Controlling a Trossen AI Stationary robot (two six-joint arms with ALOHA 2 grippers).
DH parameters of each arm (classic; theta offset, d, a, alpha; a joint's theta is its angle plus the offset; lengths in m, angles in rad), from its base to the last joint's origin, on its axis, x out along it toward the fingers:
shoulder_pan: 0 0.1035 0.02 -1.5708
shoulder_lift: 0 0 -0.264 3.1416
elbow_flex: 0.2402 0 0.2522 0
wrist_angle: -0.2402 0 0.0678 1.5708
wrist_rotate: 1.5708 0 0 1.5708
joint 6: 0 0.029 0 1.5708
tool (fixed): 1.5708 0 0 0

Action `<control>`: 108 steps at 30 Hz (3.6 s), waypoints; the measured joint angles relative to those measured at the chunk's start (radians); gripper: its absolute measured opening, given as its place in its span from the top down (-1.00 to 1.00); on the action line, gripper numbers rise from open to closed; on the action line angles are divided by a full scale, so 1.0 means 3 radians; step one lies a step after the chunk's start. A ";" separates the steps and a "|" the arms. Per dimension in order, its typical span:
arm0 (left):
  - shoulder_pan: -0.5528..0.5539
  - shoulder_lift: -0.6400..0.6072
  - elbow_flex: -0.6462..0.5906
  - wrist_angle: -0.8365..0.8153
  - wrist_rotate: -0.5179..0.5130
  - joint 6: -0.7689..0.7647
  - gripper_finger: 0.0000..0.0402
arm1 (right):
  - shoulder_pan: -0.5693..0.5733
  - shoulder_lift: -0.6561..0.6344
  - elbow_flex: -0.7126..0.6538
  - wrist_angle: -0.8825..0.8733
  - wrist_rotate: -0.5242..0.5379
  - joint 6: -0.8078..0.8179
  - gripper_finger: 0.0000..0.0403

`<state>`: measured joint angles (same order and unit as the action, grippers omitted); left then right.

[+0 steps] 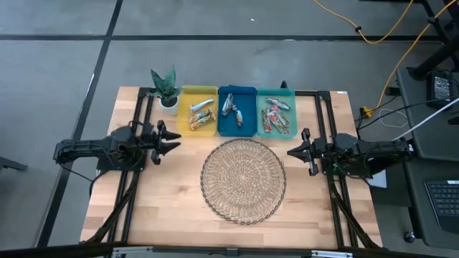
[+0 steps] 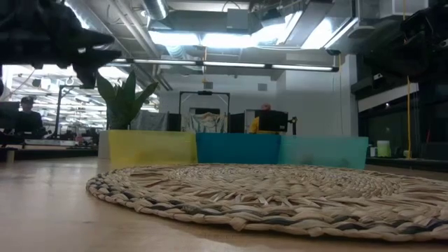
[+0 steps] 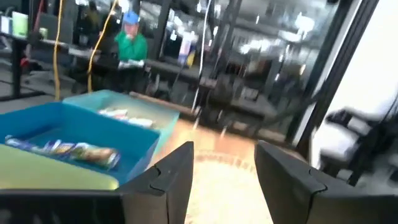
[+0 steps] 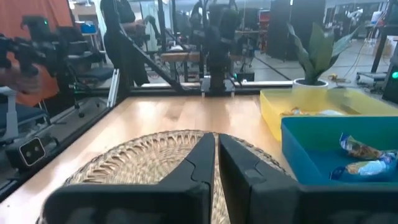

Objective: Pick and place Granola Bars by type
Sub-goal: Return to Home Position

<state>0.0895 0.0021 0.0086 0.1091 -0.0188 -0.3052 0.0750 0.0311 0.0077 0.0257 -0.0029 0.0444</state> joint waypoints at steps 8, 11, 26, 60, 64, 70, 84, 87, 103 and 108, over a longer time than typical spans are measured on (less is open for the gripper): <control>-0.0006 0.0093 0.0000 -0.0311 -0.0074 0.0554 0.19 | 0.0000 0.0009 0.0000 -0.0001 0.0000 0.0001 0.87; -0.0008 0.0171 0.0000 -0.0315 -0.0053 0.0655 0.19 | 0.0000 0.0008 0.0000 0.0000 0.0000 0.0000 0.87; -0.0008 0.0198 0.0000 -0.0307 -0.0075 0.0915 0.19 | 0.0000 0.0008 0.0000 0.0000 0.0000 0.0000 0.87; -0.0008 0.0198 0.0000 -0.0305 -0.0074 0.0915 0.19 | 0.0000 0.0008 -0.0001 -0.0001 0.0000 0.0000 0.87; -0.0008 0.0198 0.0000 -0.0305 -0.0074 0.0916 0.19 | 0.0000 0.0006 -0.0001 0.0000 0.0000 0.0000 0.87; -0.0008 0.0198 0.0000 -0.0305 -0.0074 0.0916 0.19 | 0.0000 0.0006 -0.0001 0.0000 0.0000 0.0000 0.87; -0.0008 0.0198 0.0000 -0.0305 -0.0073 0.0915 0.19 | 0.0000 0.0007 -0.0001 -0.0001 0.0000 0.0000 0.87; -0.0008 0.0198 0.0000 -0.0305 -0.0073 0.0916 0.19 | 0.0000 0.0006 -0.0001 -0.0001 0.0000 0.0000 0.87; -0.0008 0.0198 0.0000 -0.0305 -0.0073 0.0916 0.19 | 0.0000 0.0006 -0.0002 -0.0001 0.0001 0.0000 0.87; -0.0008 0.0198 0.0000 -0.0305 -0.0073 0.0916 0.19 | 0.0001 0.0006 -0.0002 -0.0001 0.0001 0.0000 0.87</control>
<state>0.0872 0.0616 0.0086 0.0177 -0.0406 -0.0304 0.0752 0.0330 0.0071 0.0254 -0.0026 0.0444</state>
